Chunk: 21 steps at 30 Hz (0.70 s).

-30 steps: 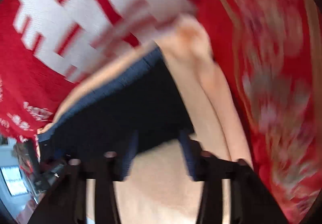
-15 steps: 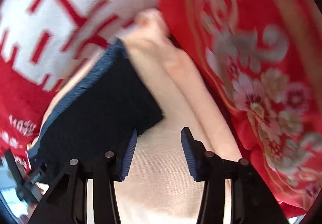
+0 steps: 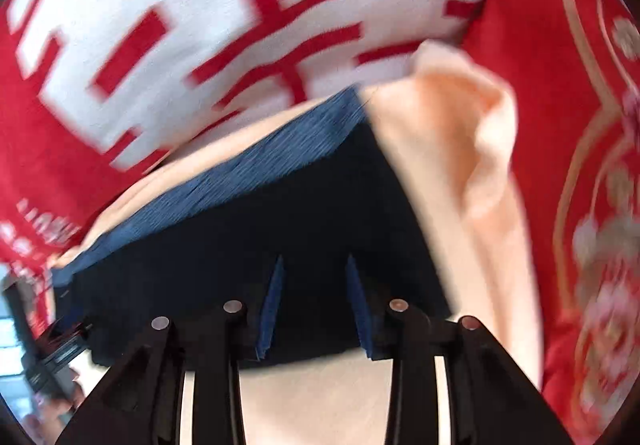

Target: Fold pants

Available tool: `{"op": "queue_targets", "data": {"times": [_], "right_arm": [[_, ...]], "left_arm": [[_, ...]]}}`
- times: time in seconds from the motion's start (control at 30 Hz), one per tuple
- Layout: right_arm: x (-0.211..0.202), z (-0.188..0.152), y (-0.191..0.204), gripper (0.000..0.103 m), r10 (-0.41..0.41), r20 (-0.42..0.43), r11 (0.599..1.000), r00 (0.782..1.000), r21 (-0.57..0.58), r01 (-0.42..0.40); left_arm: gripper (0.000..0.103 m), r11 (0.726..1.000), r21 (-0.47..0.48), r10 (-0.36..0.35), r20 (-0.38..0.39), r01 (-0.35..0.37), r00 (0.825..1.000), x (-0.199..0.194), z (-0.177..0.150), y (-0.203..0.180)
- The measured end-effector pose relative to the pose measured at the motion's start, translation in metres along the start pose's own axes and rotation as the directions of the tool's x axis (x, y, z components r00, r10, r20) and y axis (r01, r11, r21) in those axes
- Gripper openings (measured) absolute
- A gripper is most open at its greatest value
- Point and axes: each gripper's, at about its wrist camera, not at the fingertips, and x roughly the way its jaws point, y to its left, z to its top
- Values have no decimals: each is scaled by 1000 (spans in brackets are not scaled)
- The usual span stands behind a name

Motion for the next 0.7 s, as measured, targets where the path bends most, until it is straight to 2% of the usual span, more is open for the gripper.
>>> {"op": "queue_targets", "data": {"times": [0.07,0.13,0.23,0.37,0.43,0.47,0.5,0.53,0.57,0.6,0.7], "right_arm": [[5,-27,26,40,113,-60,993,992,-11,-114],[17,-54,56,42,201,-108,979,974,-1,-202],[48,-103,120,45,344,-174,939,923,33,-343],[96,-163,198,45,508,-242,860,826,101,-500],[117,-181,238,45,553,-262,832,791,119,-542],[126,-191,255,45,566,-267,823,780,124,-555],[135,-198,268,45,569,-265,821,778,128,-557],[147,-203,277,45,568,-256,822,782,137,-553],[164,-202,297,45,571,-244,821,784,149,-551],[170,-203,300,45,584,-222,812,781,167,-559],[171,-203,306,45,620,-159,784,769,180,-595]], "left_arm": [[98,1000,-20,17,-2,-17,1000,-6,-7,29],[98,999,-31,27,6,-27,1000,-9,-8,57],[98,997,-30,68,24,-67,997,-6,-5,106],[98,992,-38,125,51,-123,991,8,7,179],[98,985,-46,166,64,-164,984,16,-22,215],[98,982,-45,184,56,-181,981,25,-23,233],[98,982,-46,186,38,-184,982,35,-25,250],[102,987,-51,156,22,-155,987,45,-28,262],[103,993,-66,98,27,-96,995,49,-31,273],[103,996,-75,51,40,-47,998,50,-34,280],[103,999,-33,40,72,-38,997,50,-37,278]]}}
